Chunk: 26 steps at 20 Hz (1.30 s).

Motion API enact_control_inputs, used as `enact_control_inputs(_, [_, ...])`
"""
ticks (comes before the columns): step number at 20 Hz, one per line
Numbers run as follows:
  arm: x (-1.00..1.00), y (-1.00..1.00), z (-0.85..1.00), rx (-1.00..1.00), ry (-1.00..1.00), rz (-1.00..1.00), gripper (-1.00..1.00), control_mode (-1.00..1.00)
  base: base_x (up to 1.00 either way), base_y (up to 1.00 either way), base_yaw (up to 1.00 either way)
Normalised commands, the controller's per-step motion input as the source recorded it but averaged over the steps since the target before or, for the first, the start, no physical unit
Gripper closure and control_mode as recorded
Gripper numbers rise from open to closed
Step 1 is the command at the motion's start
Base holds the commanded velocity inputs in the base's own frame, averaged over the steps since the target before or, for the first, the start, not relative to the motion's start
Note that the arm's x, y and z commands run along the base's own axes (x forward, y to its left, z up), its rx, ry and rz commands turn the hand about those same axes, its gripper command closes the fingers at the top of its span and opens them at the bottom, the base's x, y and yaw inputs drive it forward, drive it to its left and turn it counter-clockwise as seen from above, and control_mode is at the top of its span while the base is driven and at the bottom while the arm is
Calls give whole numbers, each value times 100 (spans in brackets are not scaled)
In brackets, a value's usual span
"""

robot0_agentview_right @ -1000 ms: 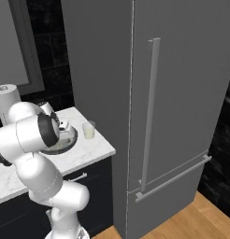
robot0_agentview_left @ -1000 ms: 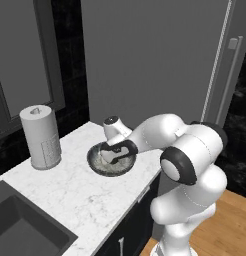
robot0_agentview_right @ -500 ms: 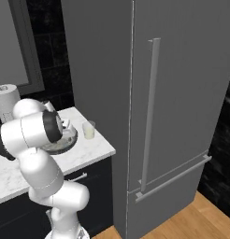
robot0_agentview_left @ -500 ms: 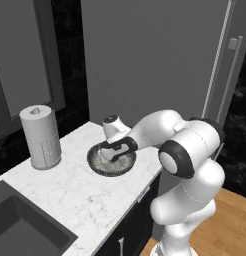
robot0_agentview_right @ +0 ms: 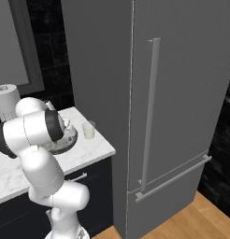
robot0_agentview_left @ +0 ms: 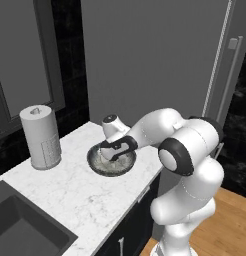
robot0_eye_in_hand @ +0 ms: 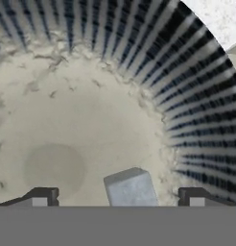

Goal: Grab a lemon wedge from the fridge and one ice cube from the ice bowl, and put them in the glass of lemonade.

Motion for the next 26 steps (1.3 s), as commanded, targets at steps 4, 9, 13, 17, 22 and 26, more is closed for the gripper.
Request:
enact_control_inputs(4, [0, 0, 0, -2, 0, 0, -100, -100, 0, 0, 0])
enact_control_inputs(9, [0, 0, 0, -6, 0, 0, -100, -100, 0, 0, 0])
enact_control_inputs(13, [0, 0, 0, -10, 0, 0, -100, -100, 0, 0, 0])
enact_control_inputs(17, [0, -5, -2, -8, 0, 0, -100, -100, 0, 0, 0])
enact_control_inputs(22, [-5, -17, -5, -5, 3, 0, -100, -100, 0, 0, 0])
enact_control_inputs(26, [-4, -11, -7, -5, 4, 0, -100, -100, 0, 0, 0])
